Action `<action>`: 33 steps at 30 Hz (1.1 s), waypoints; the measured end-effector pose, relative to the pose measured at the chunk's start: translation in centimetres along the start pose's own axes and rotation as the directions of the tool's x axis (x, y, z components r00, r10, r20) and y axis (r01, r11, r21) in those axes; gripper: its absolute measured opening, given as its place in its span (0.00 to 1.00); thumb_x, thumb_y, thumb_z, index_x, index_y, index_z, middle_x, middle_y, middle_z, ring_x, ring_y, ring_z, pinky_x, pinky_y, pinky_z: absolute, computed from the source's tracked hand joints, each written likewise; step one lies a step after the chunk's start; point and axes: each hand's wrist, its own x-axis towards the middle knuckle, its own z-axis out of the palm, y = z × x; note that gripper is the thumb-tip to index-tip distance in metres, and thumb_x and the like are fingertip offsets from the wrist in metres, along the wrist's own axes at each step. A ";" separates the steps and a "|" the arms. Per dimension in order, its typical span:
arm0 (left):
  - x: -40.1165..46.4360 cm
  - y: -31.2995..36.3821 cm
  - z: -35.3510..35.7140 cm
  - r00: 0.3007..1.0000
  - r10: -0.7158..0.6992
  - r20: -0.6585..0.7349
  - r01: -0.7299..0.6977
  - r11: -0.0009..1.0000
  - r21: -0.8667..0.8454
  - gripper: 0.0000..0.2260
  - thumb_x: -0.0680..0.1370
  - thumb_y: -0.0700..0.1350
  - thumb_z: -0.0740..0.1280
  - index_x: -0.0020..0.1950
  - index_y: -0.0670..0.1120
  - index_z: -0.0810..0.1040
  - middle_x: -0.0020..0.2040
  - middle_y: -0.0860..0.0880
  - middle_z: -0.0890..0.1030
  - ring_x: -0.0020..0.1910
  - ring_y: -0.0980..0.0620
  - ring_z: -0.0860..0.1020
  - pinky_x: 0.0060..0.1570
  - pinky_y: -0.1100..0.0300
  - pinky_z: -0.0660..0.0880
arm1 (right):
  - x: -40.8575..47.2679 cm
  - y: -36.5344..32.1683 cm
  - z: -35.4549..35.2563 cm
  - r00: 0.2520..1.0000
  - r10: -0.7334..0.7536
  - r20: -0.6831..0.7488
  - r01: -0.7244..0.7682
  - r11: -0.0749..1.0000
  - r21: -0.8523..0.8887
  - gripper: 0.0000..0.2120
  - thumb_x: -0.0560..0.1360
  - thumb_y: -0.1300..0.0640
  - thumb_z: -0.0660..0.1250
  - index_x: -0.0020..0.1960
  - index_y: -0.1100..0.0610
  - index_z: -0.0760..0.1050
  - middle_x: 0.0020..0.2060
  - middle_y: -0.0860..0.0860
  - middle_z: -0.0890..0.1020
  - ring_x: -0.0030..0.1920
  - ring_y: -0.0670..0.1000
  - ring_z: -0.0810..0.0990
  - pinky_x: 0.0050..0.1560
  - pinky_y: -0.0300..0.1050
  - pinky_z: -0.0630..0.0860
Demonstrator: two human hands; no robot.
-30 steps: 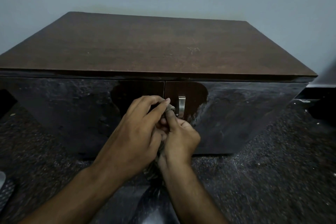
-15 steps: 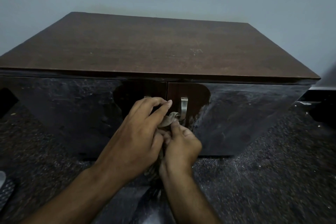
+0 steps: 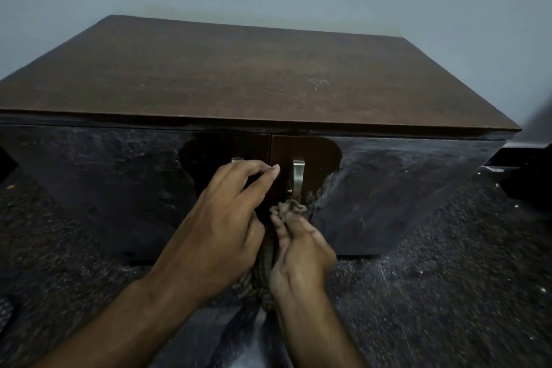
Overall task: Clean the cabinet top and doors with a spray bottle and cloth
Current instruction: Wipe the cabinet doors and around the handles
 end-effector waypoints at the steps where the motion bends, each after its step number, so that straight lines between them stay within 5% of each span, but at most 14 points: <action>1: 0.0 0.1 0.0 1.000 0.005 0.001 -0.005 1.000 0.002 0.29 0.72 0.33 0.66 0.74 0.42 0.68 0.67 0.49 0.71 0.69 0.53 0.67 0.68 0.62 0.65 | 0.4 -0.5 -0.2 0.999 -0.047 -0.022 0.047 0.999 -0.004 0.08 0.74 0.73 0.69 0.52 0.74 0.78 0.37 0.60 0.86 0.37 0.54 0.86 0.41 0.44 0.83; 5: 0.4 0.2 0.1 1.000 0.022 -0.007 -0.022 1.000 0.004 0.29 0.71 0.33 0.66 0.73 0.42 0.69 0.66 0.48 0.71 0.68 0.51 0.68 0.68 0.60 0.66 | 0.7 -3.0 0.4 0.940 -0.332 0.077 0.340 0.903 -0.261 0.02 0.73 0.67 0.74 0.45 0.64 0.82 0.33 0.60 0.85 0.31 0.52 0.83 0.36 0.46 0.82; 8: 0.5 0.4 0.2 1.000 0.012 0.004 -0.012 1.000 -0.001 0.29 0.71 0.33 0.66 0.73 0.42 0.69 0.66 0.48 0.71 0.68 0.52 0.68 0.68 0.60 0.65 | 1.1 -5.1 0.4 0.810 -0.482 0.333 0.578 0.565 -0.589 0.01 0.71 0.61 0.77 0.42 0.57 0.85 0.32 0.50 0.86 0.32 0.46 0.84 0.36 0.46 0.82; 14: 0.5 0.8 0.0 1.000 0.008 -0.009 -0.007 1.000 0.019 0.29 0.72 0.33 0.66 0.73 0.42 0.69 0.66 0.49 0.71 0.68 0.52 0.68 0.67 0.63 0.65 | 1.8 -7.8 0.7 0.685 -0.455 0.568 0.678 0.114 -0.726 0.08 0.69 0.57 0.79 0.33 0.54 0.83 0.27 0.44 0.82 0.30 0.41 0.81 0.33 0.35 0.78; 17: 0.6 1.0 -0.1 1.000 -0.002 0.001 0.002 1.000 0.029 0.28 0.72 0.34 0.66 0.73 0.41 0.69 0.66 0.48 0.71 0.68 0.52 0.67 0.66 0.66 0.63 | 2.2 -8.4 1.9 0.603 -0.416 0.681 0.723 -0.076 -0.687 0.12 0.68 0.54 0.79 0.30 0.54 0.80 0.27 0.44 0.81 0.28 0.43 0.80 0.31 0.39 0.76; 20: 0.6 1.1 -0.1 1.000 -0.013 0.014 0.012 0.999 0.039 0.28 0.72 0.34 0.66 0.73 0.41 0.69 0.66 0.48 0.71 0.67 0.53 0.67 0.66 0.72 0.59 | 2.7 -8.8 1.9 0.631 -0.370 0.681 0.672 -0.178 -0.719 0.17 0.67 0.45 0.79 0.28 0.52 0.77 0.26 0.47 0.80 0.29 0.47 0.81 0.33 0.45 0.79; 22: 0.6 1.3 -0.2 1.000 -0.018 0.020 0.017 0.999 0.043 0.29 0.72 0.33 0.67 0.74 0.41 0.69 0.66 0.49 0.71 0.68 0.54 0.66 0.66 0.73 0.59 | 2.8 -8.9 1.2 0.670 -0.357 0.651 0.645 -0.156 -0.748 0.19 0.69 0.45 0.78 0.28 0.54 0.77 0.22 0.48 0.79 0.26 0.47 0.80 0.32 0.49 0.80; 26: 0.3 1.3 -0.9 1.000 -0.020 -0.008 0.020 0.998 0.053 0.29 0.73 0.34 0.66 0.74 0.42 0.68 0.67 0.50 0.70 0.69 0.55 0.65 0.65 0.69 0.62 | 2.7 -8.6 0.2 0.748 -0.344 0.568 0.622 0.064 -0.780 0.15 0.73 0.55 0.76 0.29 0.56 0.80 0.21 0.51 0.80 0.20 0.47 0.78 0.26 0.43 0.79; 33: 0.5 1.7 -0.5 1.000 0.004 0.018 -0.004 1.000 0.023 0.28 0.72 0.33 0.66 0.73 0.42 0.69 0.64 0.50 0.72 0.66 0.55 0.68 0.64 0.73 0.61 | 2.0 -5.5 -0.8 0.726 -0.453 0.518 0.663 0.259 -0.702 0.09 0.77 0.62 0.70 0.37 0.58 0.81 0.25 0.51 0.82 0.25 0.46 0.81 0.28 0.43 0.80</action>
